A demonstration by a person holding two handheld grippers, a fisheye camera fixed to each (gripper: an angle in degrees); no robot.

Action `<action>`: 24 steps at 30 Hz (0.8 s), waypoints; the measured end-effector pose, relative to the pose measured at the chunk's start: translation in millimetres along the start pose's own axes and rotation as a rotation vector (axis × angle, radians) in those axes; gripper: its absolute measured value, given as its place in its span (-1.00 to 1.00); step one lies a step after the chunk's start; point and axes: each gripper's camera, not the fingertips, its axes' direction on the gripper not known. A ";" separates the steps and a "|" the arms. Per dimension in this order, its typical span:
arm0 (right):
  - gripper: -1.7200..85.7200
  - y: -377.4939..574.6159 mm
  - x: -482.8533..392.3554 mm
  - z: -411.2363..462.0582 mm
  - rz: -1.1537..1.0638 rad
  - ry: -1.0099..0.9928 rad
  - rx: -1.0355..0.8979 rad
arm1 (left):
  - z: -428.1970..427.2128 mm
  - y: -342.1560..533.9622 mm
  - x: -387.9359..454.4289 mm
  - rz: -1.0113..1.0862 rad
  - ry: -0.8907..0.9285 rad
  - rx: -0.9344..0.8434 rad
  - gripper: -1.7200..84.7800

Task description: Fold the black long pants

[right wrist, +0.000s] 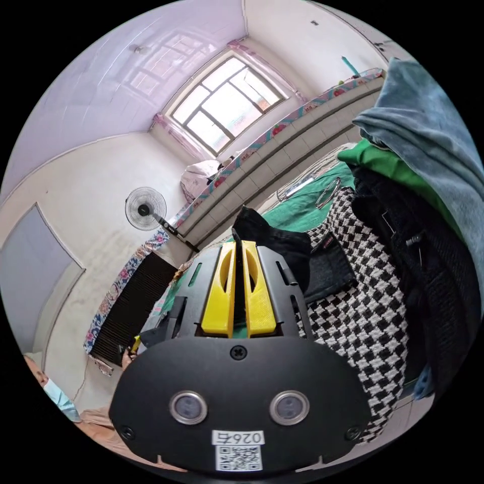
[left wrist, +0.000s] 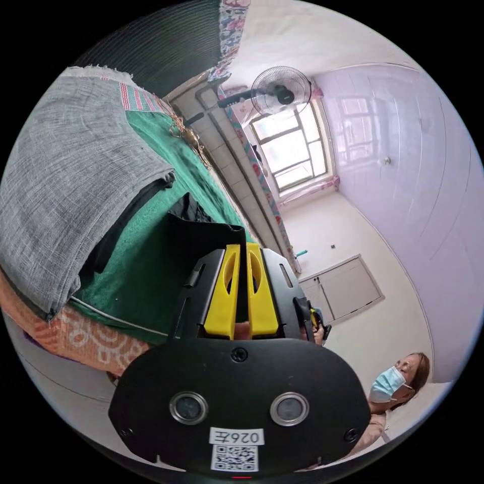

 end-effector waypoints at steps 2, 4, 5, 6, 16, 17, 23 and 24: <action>-0.99 4.2 12.1 7.6 0.070 0.042 0.028 | 17.8 -12.4 1.5 -0.001 -0.046 0.048 -0.95; -0.99 5.8 19.4 17.5 0.112 0.105 0.039 | 38.0 -24.1 4.9 0.012 -0.071 0.078 -0.95; -0.99 6.2 23.1 24.7 0.131 0.142 0.053 | 55.1 -31.2 6.1 0.016 -0.092 0.096 -0.94; -0.99 5.8 24.5 28.7 0.136 0.161 0.059 | 64.7 -35.0 5.9 0.016 -0.107 0.100 -0.94; -0.86 -18.1 41.2 117.9 0.086 0.437 0.021 | 253.3 -74.0 -47.8 0.074 -0.259 -0.097 -0.78; -0.86 -19.5 45.1 123.4 0.088 0.452 0.000 | 272.0 -66.3 -48.2 0.110 -0.247 -0.130 -0.79; -0.90 -25.3 63.4 132.5 0.048 0.539 -0.130 | 368.6 -2.7 -23.8 0.358 -0.240 -0.377 -0.96; -0.91 -25.2 65.7 132.4 0.046 0.545 -0.147 | 379.6 5.6 -20.2 0.383 -0.238 -0.405 -0.96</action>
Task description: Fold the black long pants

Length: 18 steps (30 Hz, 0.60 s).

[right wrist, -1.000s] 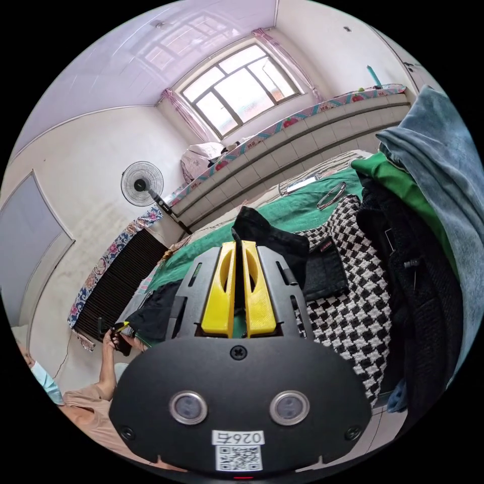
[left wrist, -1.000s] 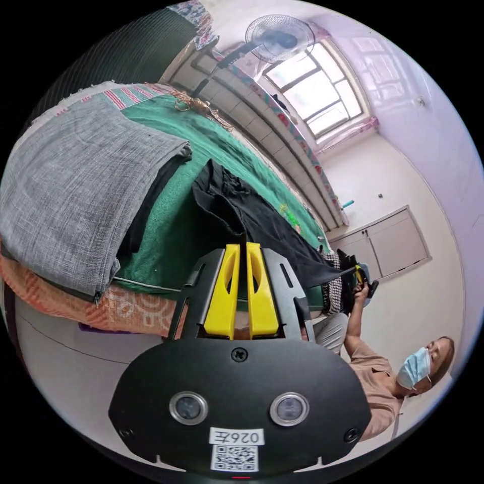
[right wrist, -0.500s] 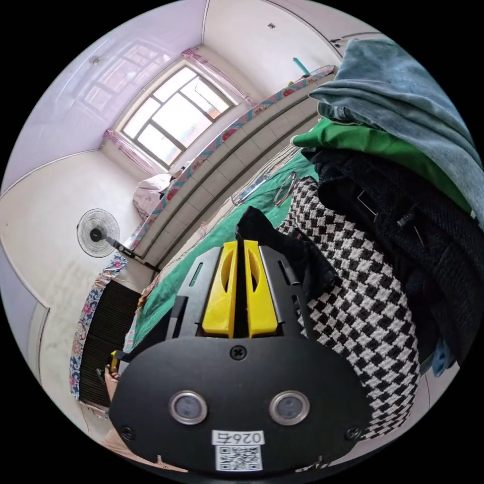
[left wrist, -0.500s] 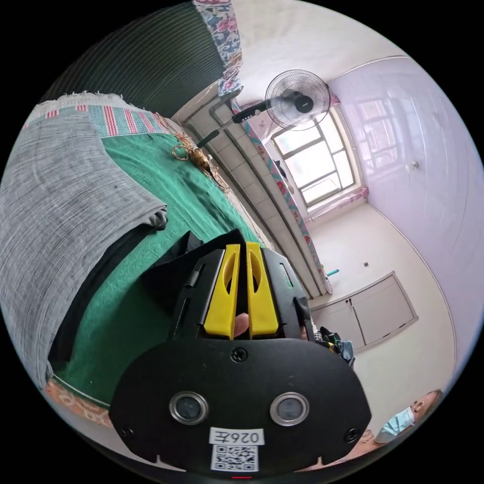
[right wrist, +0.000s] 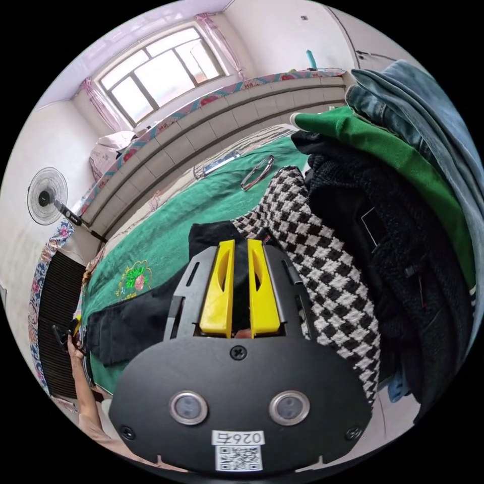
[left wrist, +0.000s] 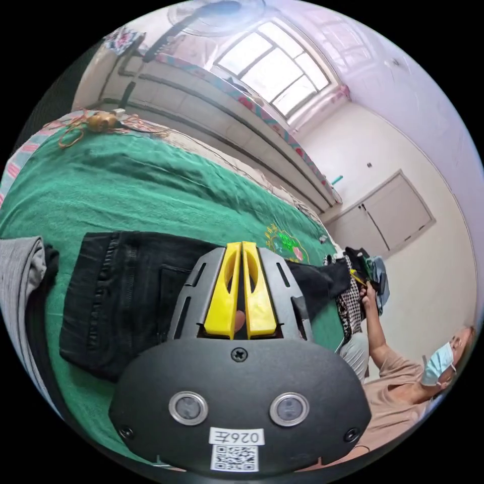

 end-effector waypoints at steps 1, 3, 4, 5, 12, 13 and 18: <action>-0.90 0.2 4.3 1.9 -0.009 0.004 -0.028 | 24.1 2.5 17.6 0.058 0.006 -0.046 -0.97; -0.90 1.5 11.5 5.4 -0.019 -0.028 -0.061 | 61.7 7.0 47.1 0.148 0.010 -0.092 -0.97; -0.89 3.0 16.9 8.2 -0.012 -0.062 -0.077 | 88.9 10.7 69.3 0.220 0.018 -0.114 -0.96; -0.89 4.6 23.3 10.8 0.008 -0.099 -0.087 | 117.0 15.2 91.3 0.280 0.033 -0.141 -0.94; -0.86 17.9 62.1 6.1 0.158 -0.218 -0.064 | 283.8 56.9 176.7 0.453 0.110 -0.369 -0.96; -0.85 21.2 68.6 8.0 0.178 -0.262 -0.060 | 313.0 64.9 179.3 0.458 0.077 -0.422 -0.97; -0.79 14.7 68.9 53.3 0.156 -0.359 -0.183 | 387.6 79.1 157.0 0.348 0.080 -0.496 -0.98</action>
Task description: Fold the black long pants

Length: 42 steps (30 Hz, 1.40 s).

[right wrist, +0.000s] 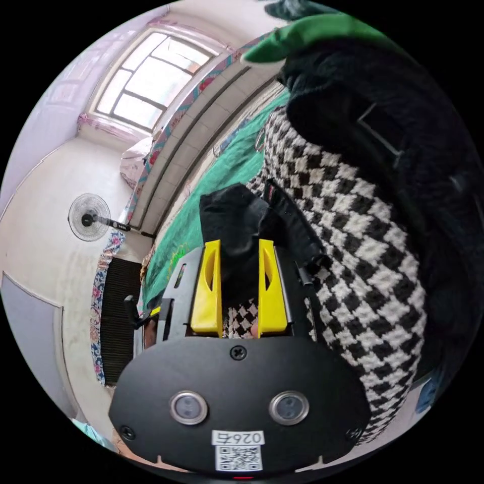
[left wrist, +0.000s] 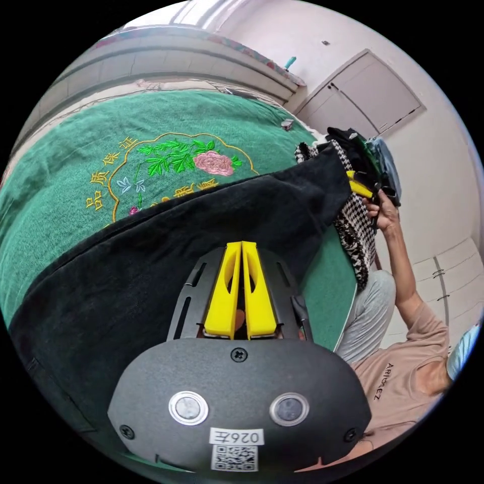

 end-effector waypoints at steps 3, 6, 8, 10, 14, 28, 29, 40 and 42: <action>-0.94 -12.0 -5.9 14.5 -0.068 0.045 -0.073 | 18.3 6.0 -11.3 -0.080 0.039 0.029 -0.98; -0.98 3.1 -18.1 -29.5 -0.135 0.064 0.092 | 31.0 11.7 -2.2 -0.044 0.021 0.111 -0.98; -0.98 22.6 -13.9 -63.2 -0.108 0.318 0.236 | 45.9 7.2 5.0 -0.025 0.025 0.184 -0.98; -0.98 28.3 1.4 -74.8 -0.072 0.347 0.283 | 61.6 -0.6 12.9 -0.015 0.043 0.239 -0.98; -0.93 20.3 43.8 -58.7 -0.033 0.000 0.155 | 110.4 -25.0 55.3 0.095 0.119 0.326 -0.96; -0.77 -3.2 71.8 11.0 -0.007 -0.234 -0.099 | 317.9 -99.6 184.9 0.489 -0.169 -0.036 -0.88; -0.77 -4.8 75.6 17.2 0.000 -0.251 -0.117 | 313.2 -98.4 170.5 0.471 -0.093 -0.001 -0.94; -0.78 -6.1 83.0 17.2 -0.020 -0.429 -0.131 | 303.7 -78.3 44.8 0.214 0.437 0.298 -0.98; -0.75 -5.2 81.5 24.5 -0.023 -0.448 -0.191 | 306.7 -78.4 36.5 0.197 0.450 0.322 -0.98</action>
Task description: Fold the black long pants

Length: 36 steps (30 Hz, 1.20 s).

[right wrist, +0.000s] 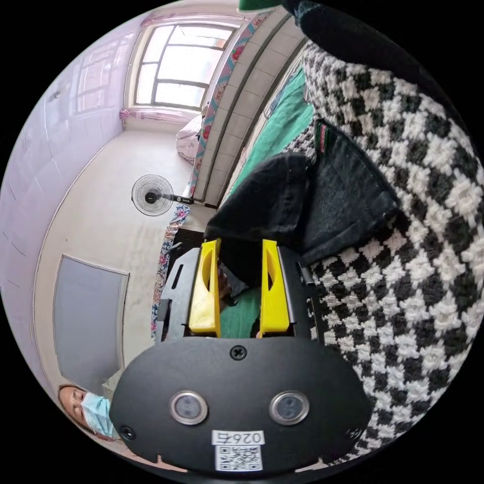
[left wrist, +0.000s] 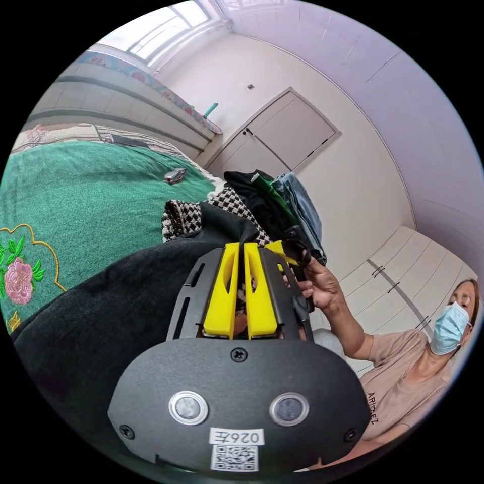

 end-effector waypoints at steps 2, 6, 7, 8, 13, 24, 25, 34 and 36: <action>-0.71 1.2 -0.4 10.2 0.007 -0.065 -0.058 | -5.4 2.7 -13.6 -0.037 0.049 0.070 -0.98; -0.71 5.0 -6.7 20.7 0.002 -0.163 -0.044 | -7.8 7.5 -24.7 -0.021 0.113 0.108 -0.97; -0.71 6.1 -6.9 20.0 0.003 -0.193 0.016 | -2.7 9.2 -25.0 0.005 0.112 0.069 -0.97; -0.72 6.5 -5.1 18.8 0.022 -0.201 0.066 | 4.8 11.6 -24.8 0.026 0.081 0.019 -0.96; -0.92 7.8 -17.5 0.4 -0.021 -0.062 0.194 | 37.5 22.0 -28.8 0.090 -0.043 -0.176 -0.87; -0.97 49.0 -70.7 -68.6 -0.106 0.316 0.402 | 47.0 39.1 -55.4 0.146 0.004 -0.257 -0.84; -0.95 48.2 -65.4 -66.2 -0.082 0.245 0.379 | 40.5 39.9 -56.9 0.162 0.013 -0.245 -0.84; -0.85 31.9 -70.5 6.5 0.010 -0.010 0.082 | 2.4 42.0 -84.7 0.189 0.026 -0.187 -0.90; -0.84 33.2 -82.2 13.3 0.000 0.001 0.073 | 0.3 42.6 -91.0 0.192 0.056 -0.178 -0.92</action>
